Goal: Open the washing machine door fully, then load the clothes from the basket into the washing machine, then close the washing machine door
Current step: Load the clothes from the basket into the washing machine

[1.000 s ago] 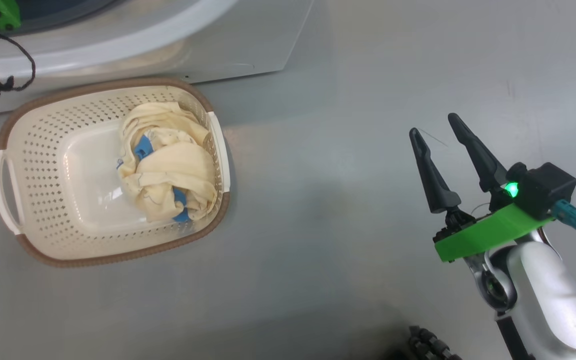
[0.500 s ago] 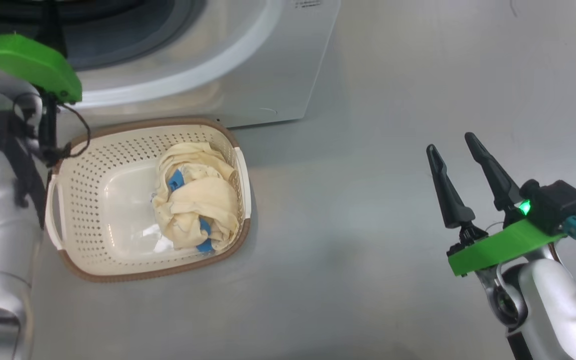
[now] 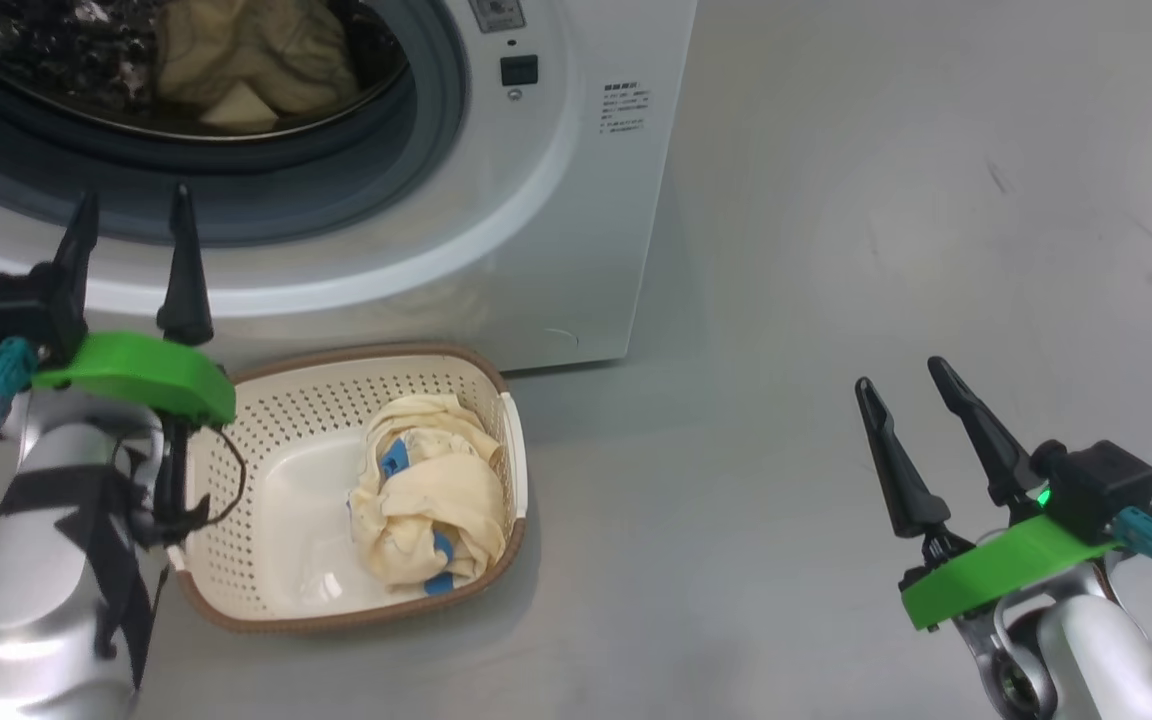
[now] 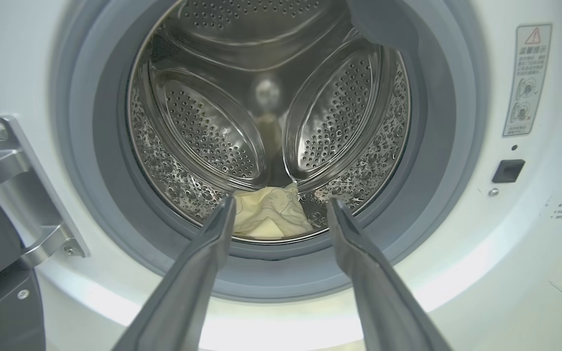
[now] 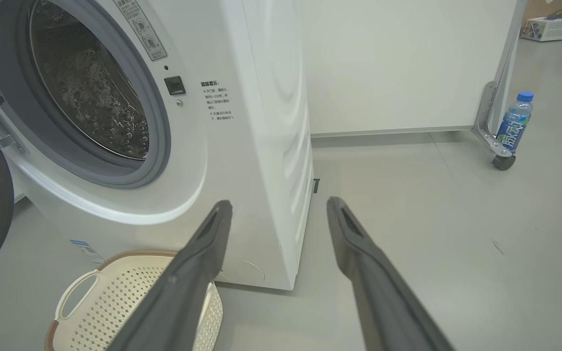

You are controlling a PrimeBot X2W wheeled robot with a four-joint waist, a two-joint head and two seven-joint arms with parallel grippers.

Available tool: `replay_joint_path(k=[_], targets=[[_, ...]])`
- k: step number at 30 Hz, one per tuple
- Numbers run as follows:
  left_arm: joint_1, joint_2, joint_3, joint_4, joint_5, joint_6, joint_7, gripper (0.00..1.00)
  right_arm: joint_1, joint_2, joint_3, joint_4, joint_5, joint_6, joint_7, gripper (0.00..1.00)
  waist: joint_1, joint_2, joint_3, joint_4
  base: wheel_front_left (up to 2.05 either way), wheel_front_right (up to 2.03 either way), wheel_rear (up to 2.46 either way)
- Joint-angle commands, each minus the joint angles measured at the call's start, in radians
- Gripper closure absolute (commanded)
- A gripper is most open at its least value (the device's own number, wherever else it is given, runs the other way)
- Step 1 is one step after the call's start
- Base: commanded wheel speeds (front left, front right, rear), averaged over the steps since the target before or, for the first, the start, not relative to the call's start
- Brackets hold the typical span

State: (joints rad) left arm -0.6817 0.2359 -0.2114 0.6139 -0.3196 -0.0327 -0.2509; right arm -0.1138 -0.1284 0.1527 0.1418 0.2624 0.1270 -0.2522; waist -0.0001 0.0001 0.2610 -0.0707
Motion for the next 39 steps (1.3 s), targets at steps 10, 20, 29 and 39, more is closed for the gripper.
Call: replay_joint_path(k=[10, 20, 29, 39], targets=[[0.284, 0.091, 0.067, -0.295, -0.002, 0.071, -0.005, 0.0, 0.046, -0.023, 0.03, -0.038, -0.014, 0.004, -0.01, 0.0, 0.0001, -0.0001, -0.106, -0.001, 0.0, 0.0, 0.0], [0.583, 0.1, 0.102, -0.528, -0.015, 0.162, 0.017, 0.0, 0.092, -0.021, 0.035, -0.045, -0.014, 0.004, -0.01, 0.0, 0.0001, -0.0001, -0.166, 0.0, 0.0, 0.0, 0.0], [0.717, 0.081, 0.108, -0.629, -0.014, 0.213, 0.014, 0.0, 0.098, -0.024, 0.041, -0.051, -0.018, 0.004, -0.009, 0.0, 0.0001, -0.0001, -0.173, -0.001, 0.0, 0.0, 0.0], [0.799, 0.059, 0.13, -0.668, -0.027, 0.242, 0.001, 0.0, 0.104, -0.028, 0.036, -0.055, -0.024, 0.004, -0.008, 0.0, 0.0001, -0.0001, -0.175, -0.005, 0.0, 0.0, 0.0]])
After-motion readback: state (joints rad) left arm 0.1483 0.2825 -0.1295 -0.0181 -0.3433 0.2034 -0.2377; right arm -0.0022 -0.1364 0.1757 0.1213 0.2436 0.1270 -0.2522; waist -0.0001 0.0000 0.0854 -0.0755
